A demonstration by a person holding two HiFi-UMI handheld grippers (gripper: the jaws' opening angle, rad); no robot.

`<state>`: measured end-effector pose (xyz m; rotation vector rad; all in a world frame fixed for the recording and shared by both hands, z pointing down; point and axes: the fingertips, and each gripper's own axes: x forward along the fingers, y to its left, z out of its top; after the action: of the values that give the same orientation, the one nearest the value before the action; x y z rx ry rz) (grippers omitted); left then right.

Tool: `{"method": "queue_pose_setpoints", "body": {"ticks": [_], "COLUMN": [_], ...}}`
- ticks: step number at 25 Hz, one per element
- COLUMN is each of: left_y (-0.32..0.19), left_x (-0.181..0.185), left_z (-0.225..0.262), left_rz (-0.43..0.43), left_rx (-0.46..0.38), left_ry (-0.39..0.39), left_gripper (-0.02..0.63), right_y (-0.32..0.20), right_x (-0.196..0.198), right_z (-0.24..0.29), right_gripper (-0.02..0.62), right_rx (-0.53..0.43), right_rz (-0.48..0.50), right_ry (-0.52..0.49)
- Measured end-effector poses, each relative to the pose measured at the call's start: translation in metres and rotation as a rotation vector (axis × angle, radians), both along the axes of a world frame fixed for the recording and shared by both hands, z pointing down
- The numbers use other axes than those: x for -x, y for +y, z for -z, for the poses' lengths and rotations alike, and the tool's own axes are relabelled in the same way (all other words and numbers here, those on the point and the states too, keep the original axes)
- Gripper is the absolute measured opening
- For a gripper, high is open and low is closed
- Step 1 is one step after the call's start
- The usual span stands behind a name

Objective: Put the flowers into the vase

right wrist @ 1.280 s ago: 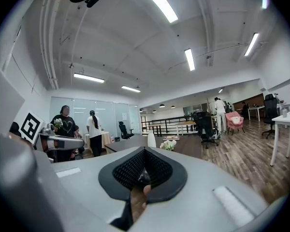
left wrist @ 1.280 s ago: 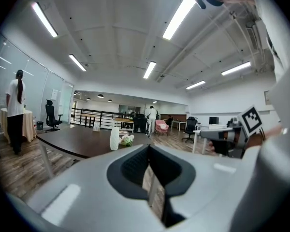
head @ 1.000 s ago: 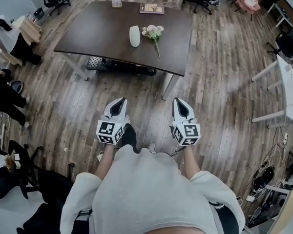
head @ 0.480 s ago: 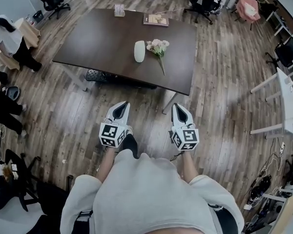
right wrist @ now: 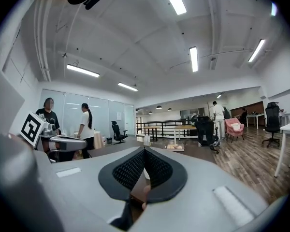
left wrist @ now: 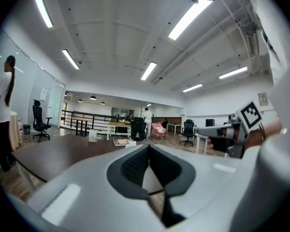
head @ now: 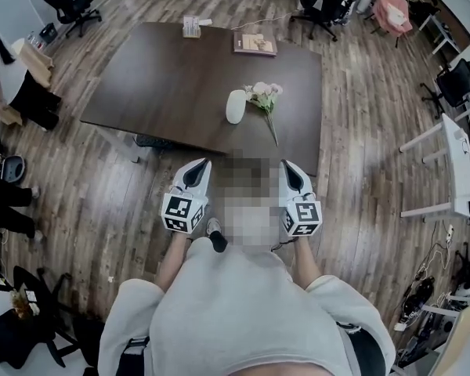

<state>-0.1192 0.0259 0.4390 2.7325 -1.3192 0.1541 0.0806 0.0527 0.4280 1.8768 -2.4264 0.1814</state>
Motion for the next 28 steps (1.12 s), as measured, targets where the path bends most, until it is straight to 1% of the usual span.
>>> {"method": "queue_pose_setpoints", "body": {"ticks": [3, 7, 15, 19, 22, 28], "left_y": [-0.026, -0.044, -0.074, -0.091, -0.108, -0.161], "left_x": [0.013, 0.025, 0.017, 0.013, 0.009, 0.000], "left_z": [0.005, 0.001, -0.015, -0.021, -0.022, -0.026], "left_rz": [-0.013, -0.048, -0.088, -0.085, -0.078, -0.035], "left_rx": [-0.013, -0.005, 0.042, 0.053, 0.052, 0.041], "left_ry": [0.008, 0.015, 0.025, 0.026, 0.020, 0.034], "left_gripper": [0.009, 0.009, 0.009, 0.009, 0.009, 0.009], "right_y": [-0.024, -0.038, -0.063, -0.082, -0.102, -0.149], "right_x": [0.008, 0.018, 0.013, 0.005, -0.001, -0.028], "right_z": [0.006, 0.005, -0.005, -0.007, -0.005, -0.016], "right_gripper": [-0.003, -0.003, -0.003, -0.003, -0.003, -0.002], "right_rx": [-0.009, -0.002, 0.025, 0.022, 0.001, 0.012], "right_rz": [-0.026, -0.067, -0.102, -0.105, -0.089, -0.080], "right_ry": [0.017, 0.026, 0.037, 0.031, 0.006, -0.035]}}
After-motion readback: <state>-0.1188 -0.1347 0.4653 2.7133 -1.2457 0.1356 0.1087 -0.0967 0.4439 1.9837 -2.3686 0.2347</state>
